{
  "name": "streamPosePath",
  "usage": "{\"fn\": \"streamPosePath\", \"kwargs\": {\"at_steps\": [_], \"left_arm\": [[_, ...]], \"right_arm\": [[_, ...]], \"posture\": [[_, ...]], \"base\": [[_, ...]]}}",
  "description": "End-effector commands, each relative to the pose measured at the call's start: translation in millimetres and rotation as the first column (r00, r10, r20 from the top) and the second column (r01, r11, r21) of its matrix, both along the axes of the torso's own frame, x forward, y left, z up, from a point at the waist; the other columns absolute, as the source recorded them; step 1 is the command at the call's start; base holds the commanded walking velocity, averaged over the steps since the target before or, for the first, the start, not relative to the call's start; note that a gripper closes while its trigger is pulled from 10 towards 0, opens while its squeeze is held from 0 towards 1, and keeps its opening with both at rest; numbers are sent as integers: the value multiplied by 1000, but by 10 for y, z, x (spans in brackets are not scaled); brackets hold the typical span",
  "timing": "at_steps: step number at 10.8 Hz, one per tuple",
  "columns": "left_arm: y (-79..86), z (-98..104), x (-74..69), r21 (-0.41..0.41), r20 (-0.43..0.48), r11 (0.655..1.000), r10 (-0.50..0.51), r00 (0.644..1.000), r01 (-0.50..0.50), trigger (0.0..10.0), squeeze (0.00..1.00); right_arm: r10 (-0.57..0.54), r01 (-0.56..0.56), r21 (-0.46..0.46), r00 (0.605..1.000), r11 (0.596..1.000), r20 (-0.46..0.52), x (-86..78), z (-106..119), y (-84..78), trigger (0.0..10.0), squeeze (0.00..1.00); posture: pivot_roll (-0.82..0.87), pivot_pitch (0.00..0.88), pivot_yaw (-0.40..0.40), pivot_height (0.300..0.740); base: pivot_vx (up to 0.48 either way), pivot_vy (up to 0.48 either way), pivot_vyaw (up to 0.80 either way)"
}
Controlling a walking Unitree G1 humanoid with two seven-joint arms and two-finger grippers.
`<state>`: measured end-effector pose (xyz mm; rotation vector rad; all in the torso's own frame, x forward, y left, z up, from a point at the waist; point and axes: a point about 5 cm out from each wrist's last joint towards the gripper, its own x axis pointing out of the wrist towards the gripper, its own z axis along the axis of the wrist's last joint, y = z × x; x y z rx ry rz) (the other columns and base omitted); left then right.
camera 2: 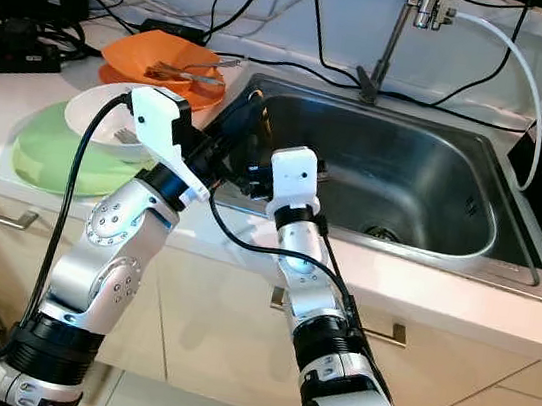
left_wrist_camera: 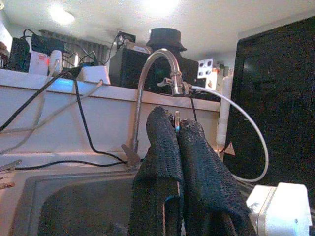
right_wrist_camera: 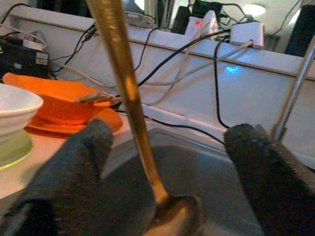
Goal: Kitchen organization
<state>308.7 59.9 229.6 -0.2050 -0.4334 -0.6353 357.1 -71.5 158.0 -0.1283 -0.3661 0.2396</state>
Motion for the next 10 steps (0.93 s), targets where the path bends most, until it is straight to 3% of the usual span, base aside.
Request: {"fn": "streamPosePath", "kwargs": {"at_steps": [1, 10], "left_arm": [[-33, 25, -32, 9, 11, 1000, -18, 1000, 18, 10000, 0], [11, 4, -17, 14, 4, 1000, 1, 1000, -1, 10000, 0]], "right_arm": [[2, -2, 11, 1000, 1000, -5, -7, 2, -6, 0, 0], [-12, 12, 6, 1000, 1000, 6, 16, 28, -57, 0, 0]], "posture": [[223, 3, -25, 740], [229, 0, -25, 740]], "base": [[0, 0, 0], [0, 0, 0]]}}
